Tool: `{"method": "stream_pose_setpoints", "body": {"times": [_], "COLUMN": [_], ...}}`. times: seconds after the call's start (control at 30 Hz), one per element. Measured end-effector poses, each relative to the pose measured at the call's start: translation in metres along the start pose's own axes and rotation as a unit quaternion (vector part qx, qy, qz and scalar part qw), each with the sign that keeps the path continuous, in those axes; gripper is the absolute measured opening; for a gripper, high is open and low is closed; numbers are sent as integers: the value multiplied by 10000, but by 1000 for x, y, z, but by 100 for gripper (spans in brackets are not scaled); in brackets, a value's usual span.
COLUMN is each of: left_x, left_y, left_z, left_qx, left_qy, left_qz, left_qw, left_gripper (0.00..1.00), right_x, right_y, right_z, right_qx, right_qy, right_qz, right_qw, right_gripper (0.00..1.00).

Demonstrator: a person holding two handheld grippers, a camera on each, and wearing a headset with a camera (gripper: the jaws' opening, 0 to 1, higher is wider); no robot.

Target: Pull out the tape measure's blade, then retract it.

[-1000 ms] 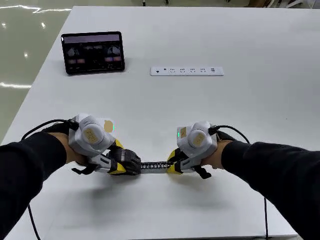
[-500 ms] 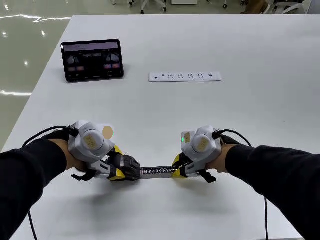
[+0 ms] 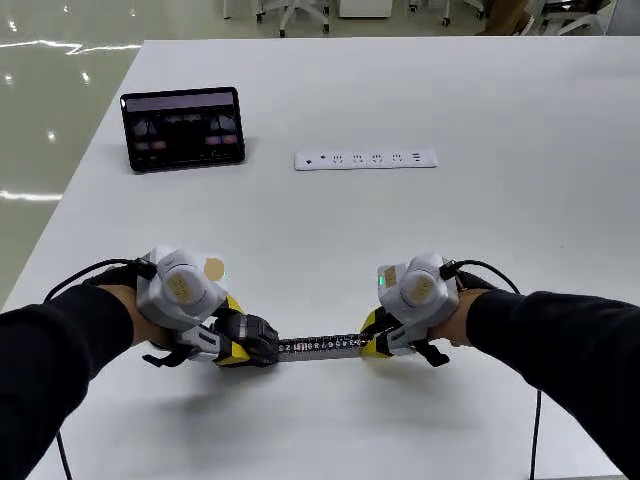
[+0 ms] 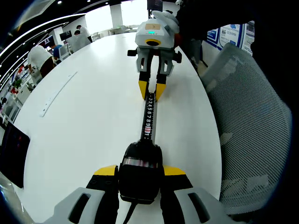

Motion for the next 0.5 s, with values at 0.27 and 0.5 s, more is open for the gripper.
{"method": "stream_pose_setpoints", "body": {"times": [0.27,0.5], "left_x": [-2,-2], "left_y": [0,0], "left_z": [0,0], "left_qx": [-2,-14], "left_qy": [-6,-17], "left_qz": [-11,-9], "left_qw": [10000,10000], "left_gripper": [30,30], "right_x": [0,0], "right_y": [8,18], "right_z": [7,15], "right_qx": [27,44], "right_qy": [17,48], "right_qz": [-39,-103], "right_qw": [10000,9999], "right_gripper": [10,10]}}
Point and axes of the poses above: the centre of the closed fingertips' face, and the gripper's own axes: z roughly backward along the fingers, x roughly to its left, y roughly out of its underside, the point moved 7 cm from there along z, roughly backward along the fingers, and after that the axes turned 4 degrees about -y, right-handed, at the moved point
